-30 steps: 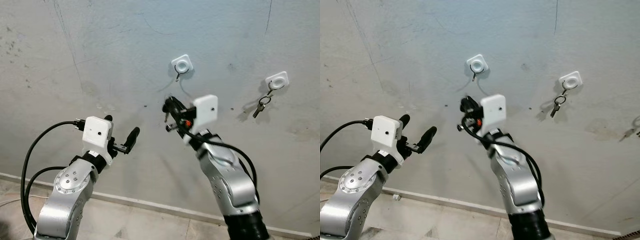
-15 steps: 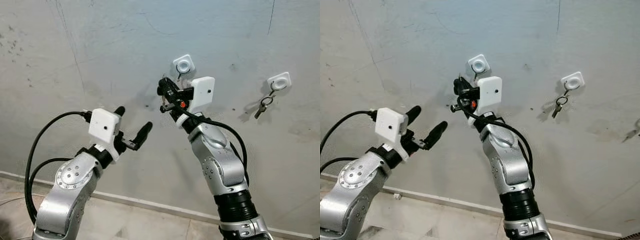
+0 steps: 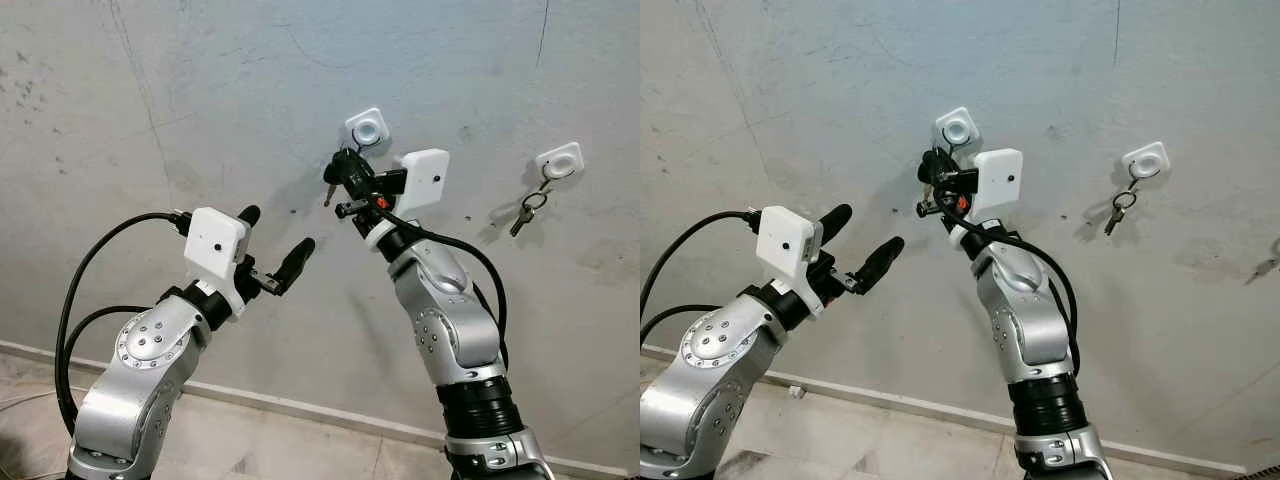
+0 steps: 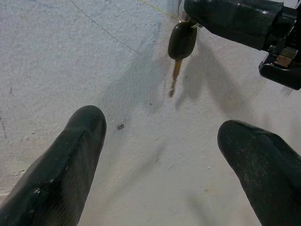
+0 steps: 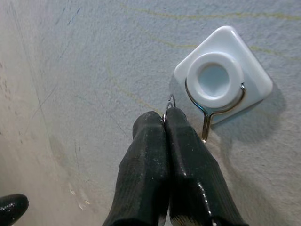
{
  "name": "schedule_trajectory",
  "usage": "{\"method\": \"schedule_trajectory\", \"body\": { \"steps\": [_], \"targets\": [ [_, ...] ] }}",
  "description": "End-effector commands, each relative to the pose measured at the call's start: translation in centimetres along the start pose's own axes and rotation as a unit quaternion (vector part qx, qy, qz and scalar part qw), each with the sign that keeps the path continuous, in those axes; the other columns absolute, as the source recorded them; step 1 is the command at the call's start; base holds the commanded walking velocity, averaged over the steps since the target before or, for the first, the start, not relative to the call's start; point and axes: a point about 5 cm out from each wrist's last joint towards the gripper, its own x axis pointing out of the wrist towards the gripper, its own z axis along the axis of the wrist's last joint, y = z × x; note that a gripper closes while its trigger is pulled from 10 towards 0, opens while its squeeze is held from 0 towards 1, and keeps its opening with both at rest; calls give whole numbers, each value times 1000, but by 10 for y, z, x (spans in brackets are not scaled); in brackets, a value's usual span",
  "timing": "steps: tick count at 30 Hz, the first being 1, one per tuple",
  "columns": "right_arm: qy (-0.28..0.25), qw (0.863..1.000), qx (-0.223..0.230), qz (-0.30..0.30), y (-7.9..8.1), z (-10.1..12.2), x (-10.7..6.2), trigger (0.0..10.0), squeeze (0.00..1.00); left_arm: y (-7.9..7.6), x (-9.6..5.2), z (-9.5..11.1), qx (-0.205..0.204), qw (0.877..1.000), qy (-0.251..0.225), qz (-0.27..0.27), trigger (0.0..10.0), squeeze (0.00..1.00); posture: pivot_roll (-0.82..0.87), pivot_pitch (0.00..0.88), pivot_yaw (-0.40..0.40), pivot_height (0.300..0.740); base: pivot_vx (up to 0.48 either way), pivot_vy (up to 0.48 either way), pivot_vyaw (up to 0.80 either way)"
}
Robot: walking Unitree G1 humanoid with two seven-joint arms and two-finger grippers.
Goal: Hang keys on a hook
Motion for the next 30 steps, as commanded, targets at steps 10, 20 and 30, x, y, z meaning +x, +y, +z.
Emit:
{"method": "schedule_trajectory", "body": {
  "steps": [10,20,30],
  "targets": [
    [-4,1000,14,1,-10,6,-5,10000,0,-2,0,4,-2,1000,-4,-5,10000,0,260,0,-34,740,0,0,0],
    [9,998,55,-22,-21,-5,-13,10000,0,-2,0,3,-7,1000,-3,-4,10000,0,260,0,-35,740,0,0,0],
    [25,992,116,-48,-30,-19,-25,10000,0,-2,0,2,-13,1000,0,-3,10000,0,257,0,-31,740,0,0,0]
  ]
}}
